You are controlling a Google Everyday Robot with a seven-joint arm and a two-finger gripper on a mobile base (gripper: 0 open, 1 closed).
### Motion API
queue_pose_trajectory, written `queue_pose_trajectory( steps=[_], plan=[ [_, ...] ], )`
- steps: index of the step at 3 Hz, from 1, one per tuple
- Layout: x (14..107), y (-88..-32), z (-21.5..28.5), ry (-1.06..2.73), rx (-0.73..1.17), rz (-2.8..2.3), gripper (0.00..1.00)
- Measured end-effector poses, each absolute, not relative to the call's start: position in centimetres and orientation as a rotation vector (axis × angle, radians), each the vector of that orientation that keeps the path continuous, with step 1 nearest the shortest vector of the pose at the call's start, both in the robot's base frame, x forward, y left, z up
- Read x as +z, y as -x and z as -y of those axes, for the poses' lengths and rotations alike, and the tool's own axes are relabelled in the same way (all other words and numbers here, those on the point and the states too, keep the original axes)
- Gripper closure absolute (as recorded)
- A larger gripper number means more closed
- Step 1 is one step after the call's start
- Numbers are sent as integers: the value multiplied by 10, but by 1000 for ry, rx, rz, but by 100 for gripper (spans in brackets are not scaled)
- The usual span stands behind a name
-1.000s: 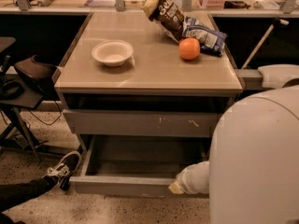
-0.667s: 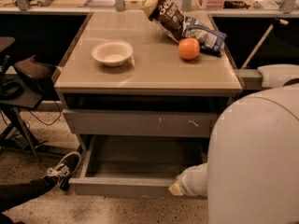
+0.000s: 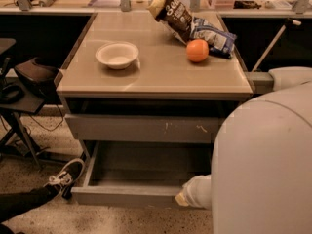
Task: Open middle drawer
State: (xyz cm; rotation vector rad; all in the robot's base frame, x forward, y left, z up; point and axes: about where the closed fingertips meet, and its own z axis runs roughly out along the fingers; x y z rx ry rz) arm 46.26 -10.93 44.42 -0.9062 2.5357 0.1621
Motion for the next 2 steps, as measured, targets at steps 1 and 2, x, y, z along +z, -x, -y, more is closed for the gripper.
queue_pose_trajectory(
  steps=[1, 2],
  plan=[
    [446, -461, 102, 900, 175, -2527, 100],
    [450, -439, 108, 857, 160, -2543, 100]
  ],
)
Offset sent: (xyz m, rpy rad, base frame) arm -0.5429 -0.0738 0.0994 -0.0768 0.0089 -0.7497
